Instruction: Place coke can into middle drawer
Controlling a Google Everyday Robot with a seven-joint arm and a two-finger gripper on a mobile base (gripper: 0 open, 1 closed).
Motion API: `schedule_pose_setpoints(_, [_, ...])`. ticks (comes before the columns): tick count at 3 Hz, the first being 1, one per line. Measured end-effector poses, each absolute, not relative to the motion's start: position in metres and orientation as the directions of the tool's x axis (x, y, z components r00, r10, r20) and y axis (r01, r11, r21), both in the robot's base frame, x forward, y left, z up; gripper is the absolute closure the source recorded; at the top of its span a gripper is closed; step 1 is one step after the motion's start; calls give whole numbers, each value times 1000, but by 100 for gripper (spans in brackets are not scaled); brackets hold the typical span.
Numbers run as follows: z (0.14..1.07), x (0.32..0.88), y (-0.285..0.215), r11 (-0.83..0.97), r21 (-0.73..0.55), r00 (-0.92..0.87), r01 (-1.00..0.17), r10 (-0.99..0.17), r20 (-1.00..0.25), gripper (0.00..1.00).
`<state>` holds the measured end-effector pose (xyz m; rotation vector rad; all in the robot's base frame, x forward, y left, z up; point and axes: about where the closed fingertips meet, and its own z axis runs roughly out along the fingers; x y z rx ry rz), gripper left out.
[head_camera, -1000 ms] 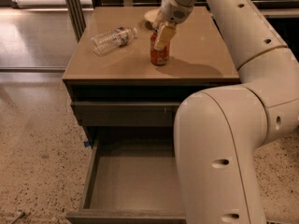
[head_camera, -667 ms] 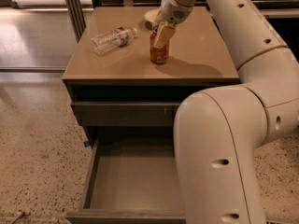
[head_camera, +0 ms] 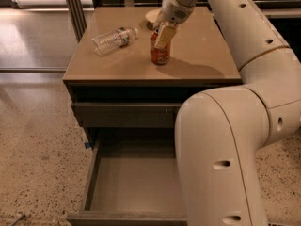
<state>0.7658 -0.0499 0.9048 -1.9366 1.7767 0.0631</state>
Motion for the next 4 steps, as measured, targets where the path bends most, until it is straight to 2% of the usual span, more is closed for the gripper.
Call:
schedule_pose_setpoints(2, [972, 729, -55, -54, -430, 245, -901, -881, -404, 100])
schedule_pose_setpoints(3, [1021, 683, -59, -38, -490, 293, -871, -841, -454, 100])
schedule_pose_setpoints(4, [997, 615, -54, -61, -419, 313, -906, -762, -566, 100])
